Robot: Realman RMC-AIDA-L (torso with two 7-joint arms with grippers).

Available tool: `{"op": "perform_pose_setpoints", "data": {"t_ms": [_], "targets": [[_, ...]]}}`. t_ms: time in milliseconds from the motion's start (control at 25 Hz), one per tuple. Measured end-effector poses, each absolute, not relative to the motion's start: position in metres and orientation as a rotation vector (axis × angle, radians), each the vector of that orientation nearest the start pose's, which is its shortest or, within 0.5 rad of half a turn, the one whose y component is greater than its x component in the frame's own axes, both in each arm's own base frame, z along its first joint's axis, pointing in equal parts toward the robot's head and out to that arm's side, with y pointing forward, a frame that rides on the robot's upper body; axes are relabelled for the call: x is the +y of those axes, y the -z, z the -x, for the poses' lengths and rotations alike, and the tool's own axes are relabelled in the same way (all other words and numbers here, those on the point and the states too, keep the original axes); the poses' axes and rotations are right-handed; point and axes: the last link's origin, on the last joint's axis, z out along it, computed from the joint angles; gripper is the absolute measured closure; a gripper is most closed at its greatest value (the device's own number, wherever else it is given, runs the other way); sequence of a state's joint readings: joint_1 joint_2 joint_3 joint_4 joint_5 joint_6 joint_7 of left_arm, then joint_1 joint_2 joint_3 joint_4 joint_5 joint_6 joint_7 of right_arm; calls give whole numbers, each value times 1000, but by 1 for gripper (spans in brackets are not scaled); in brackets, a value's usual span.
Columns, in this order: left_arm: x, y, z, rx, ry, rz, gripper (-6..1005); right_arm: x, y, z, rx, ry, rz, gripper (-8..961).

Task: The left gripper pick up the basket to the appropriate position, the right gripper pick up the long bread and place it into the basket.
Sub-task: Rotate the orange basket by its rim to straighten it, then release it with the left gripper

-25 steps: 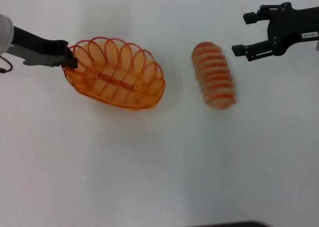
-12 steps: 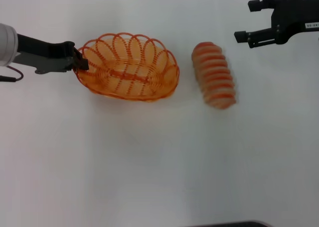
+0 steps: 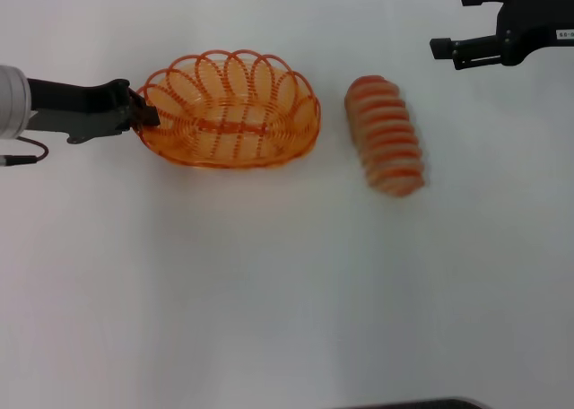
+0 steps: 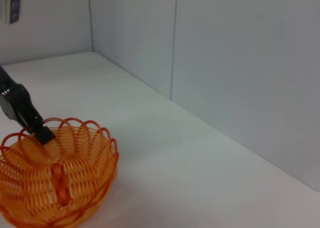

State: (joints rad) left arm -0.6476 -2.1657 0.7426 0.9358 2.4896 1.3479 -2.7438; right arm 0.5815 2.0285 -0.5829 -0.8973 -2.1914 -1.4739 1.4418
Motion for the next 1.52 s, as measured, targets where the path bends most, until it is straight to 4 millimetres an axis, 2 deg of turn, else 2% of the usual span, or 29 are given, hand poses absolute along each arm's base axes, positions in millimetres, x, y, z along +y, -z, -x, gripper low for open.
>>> {"op": "perform_pose_setpoints", "data": {"t_ms": [440,1520], "targets": [[377,17,251,-1913,252,2039,906,375,-70,-268,448,-349,2564,30],[378,43,249,-1930,311,2020,906,379,-68,-265,433,-342,2557,34]]}}
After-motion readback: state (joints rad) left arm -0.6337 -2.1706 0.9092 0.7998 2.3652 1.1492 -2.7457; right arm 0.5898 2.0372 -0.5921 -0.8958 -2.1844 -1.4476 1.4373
